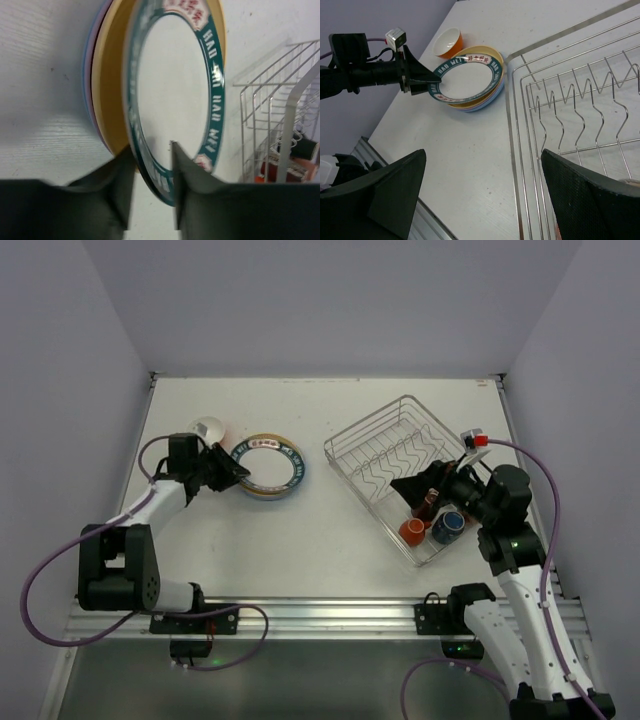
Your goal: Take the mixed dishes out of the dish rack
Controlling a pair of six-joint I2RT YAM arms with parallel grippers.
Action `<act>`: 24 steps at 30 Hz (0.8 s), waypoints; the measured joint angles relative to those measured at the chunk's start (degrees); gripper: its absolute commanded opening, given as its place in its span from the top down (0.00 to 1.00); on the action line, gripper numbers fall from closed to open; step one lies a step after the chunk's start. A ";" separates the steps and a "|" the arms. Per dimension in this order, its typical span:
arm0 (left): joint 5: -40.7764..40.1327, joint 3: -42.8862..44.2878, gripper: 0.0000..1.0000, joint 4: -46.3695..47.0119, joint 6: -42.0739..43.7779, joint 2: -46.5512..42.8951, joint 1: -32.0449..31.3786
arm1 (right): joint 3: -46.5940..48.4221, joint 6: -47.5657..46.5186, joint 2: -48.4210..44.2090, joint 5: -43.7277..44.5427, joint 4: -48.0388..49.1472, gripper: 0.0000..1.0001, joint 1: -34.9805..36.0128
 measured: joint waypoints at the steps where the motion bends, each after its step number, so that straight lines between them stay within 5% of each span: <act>1: -0.59 0.02 0.42 -0.28 0.22 0.00 -0.63 | 0.00 -0.15 -0.02 -0.02 -0.02 0.01 0.00; 2: -1.27 0.20 0.29 -0.76 0.13 -0.02 -1.27 | -0.02 -0.33 -0.02 -0.09 -0.04 0.01 0.00; 6: -5.53 2.93 0.16 -3.08 0.07 -0.90 -3.89 | 0.00 -0.63 -0.02 -0.63 -0.15 0.01 0.00; 24: -18.53 9.53 0.00 -11.87 5.60 -2.64 -6.27 | 0.11 -1.99 1.97 0.81 -2.45 0.01 0.00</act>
